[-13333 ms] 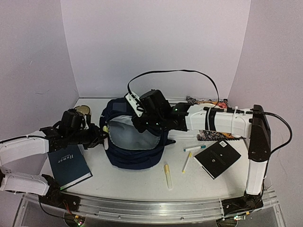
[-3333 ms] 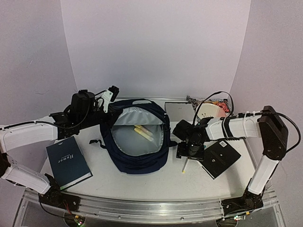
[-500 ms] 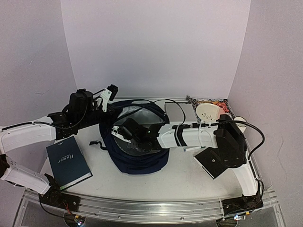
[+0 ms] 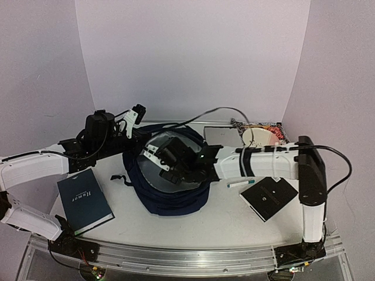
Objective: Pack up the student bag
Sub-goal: Place the pen in the second largest pocket of the bag, then adjust the pen at the center of the board.
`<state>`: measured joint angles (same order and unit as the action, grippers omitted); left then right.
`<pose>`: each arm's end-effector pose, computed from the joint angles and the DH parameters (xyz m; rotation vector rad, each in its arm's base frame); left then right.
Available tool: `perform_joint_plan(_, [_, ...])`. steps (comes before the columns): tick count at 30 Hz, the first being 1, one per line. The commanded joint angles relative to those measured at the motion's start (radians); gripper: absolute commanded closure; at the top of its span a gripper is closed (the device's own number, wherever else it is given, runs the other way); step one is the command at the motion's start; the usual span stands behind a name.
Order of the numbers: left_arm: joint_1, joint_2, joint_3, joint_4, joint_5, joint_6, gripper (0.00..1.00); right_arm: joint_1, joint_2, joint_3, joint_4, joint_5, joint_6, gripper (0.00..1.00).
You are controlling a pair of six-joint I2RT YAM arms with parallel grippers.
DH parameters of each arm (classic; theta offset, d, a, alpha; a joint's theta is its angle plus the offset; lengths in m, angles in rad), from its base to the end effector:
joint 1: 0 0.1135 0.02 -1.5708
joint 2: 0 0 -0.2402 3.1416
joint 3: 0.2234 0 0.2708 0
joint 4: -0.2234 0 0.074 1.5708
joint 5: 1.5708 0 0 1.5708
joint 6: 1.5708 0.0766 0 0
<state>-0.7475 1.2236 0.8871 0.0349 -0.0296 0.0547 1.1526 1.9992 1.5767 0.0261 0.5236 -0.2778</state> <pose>0.2590 -0.2370 0.2641 0.7215 1.7542 -0.4477 0.2440 0.4548 0.2242 -0.9812 1.6415 0.0737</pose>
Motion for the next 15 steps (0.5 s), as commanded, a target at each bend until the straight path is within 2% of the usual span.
perform_joint_plan(1, [-0.004,-0.05,0.024,0.131,-0.012,-0.004,1.0,0.003,-0.177,-0.072,0.015,-0.031,0.189,0.36])
perform_joint_plan(9, [-0.004,-0.051,0.023,0.131,-0.016,-0.001,1.0,-0.009,-0.378,-0.25,0.001,0.054,0.455,0.25])
perform_joint_plan(15, [-0.006,-0.051,0.021,0.131,-0.022,0.0,1.0,-0.093,-0.497,-0.348,-0.128,0.039,0.762,0.2])
